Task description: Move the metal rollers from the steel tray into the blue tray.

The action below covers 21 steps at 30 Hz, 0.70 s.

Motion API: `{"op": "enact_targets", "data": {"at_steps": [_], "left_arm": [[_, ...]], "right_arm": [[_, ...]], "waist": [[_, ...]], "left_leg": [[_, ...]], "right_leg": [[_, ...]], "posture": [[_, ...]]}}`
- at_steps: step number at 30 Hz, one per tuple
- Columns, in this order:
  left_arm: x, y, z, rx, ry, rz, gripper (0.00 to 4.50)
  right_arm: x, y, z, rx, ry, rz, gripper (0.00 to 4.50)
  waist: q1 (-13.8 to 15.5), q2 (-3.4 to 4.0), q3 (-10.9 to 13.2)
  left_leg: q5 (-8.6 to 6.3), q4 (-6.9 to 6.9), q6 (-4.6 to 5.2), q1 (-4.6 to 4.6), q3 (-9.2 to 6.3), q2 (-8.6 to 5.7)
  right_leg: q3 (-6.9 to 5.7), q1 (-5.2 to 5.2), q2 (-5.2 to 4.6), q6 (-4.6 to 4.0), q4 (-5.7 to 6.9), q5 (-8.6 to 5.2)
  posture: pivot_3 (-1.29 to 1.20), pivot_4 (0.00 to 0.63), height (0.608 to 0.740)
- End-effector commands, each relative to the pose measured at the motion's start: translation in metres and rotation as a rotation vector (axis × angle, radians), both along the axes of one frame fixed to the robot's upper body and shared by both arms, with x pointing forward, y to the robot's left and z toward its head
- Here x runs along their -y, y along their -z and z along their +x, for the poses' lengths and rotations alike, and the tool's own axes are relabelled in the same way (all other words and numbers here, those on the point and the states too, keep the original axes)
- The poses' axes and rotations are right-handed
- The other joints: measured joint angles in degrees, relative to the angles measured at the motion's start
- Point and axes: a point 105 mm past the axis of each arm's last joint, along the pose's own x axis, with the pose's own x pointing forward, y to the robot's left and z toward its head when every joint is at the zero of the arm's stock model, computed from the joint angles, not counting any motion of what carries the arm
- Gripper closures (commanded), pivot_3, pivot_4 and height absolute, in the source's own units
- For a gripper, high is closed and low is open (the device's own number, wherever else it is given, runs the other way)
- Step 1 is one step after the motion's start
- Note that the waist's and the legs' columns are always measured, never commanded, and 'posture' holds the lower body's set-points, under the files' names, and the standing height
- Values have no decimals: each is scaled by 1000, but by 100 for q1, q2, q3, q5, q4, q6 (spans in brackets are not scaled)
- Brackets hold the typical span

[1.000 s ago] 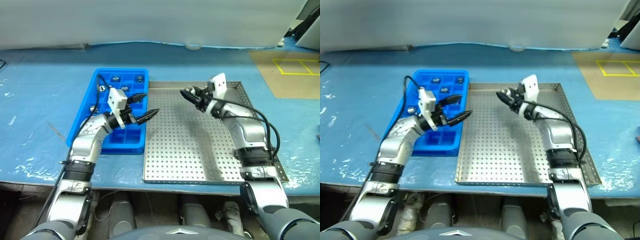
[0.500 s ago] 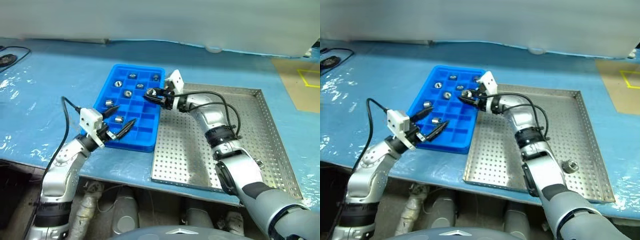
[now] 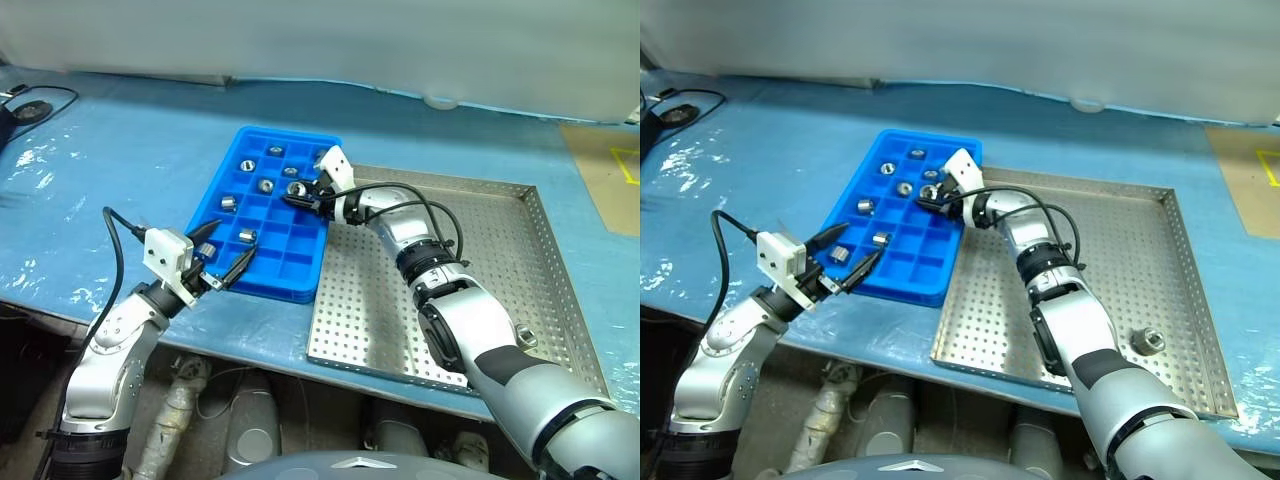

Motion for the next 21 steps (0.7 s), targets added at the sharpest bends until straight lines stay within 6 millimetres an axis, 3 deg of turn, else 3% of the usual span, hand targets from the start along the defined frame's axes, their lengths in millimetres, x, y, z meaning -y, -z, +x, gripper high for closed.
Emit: {"op": "enact_targets", "data": {"at_steps": [1, 5, 7, 11, 21], "left_arm": [[9, -7, 2, 28, 40, 0, 19], [11, -8, 6, 31, 53, 4, 19], [12, -8, 7, 32, 64, 4, 19], [15, -9, 9, 33, 81, 3, 19], [25, -11, 20, 47, 135, 5, 19]], "right_arm": [[-4, 2, -4, -4, -23, 10, 1188], [-2, 2, -5, -1, -17, 10, 674], [0, 2, -3, 5, -1, 8, 94], [10, 1, 3, 28, 59, -3, 94], [40, 13, 9, 53, 71, -275, 94]], "waist": [[4, 0, 0], [0, 0, 0], [3, 0, 0], [9, 0, 0], [1, 0, -1]], "left_leg": [[0, 0, 0, 0, 0, 0], [1, 1, -2, 0, 0, 0], [1, 1, -2, -1, 0, 1], [2, 6, -2, -8, 0, 1], [4, 7, -7, -2, -2, 1]], "right_leg": [[0, 0, 0, 0, 0, 0], [0, -1, 2, 0, 0, 0], [0, -1, 3, -1, 0, 0], [-2, -3, 2, -1, -1, 0], [-5, 5, 2, -1, 2, 0]], "posture": [[447, 150, 740], [417, 150, 740], [417, 150, 740], [401, 150, 740], [343, 150, 740]]}}
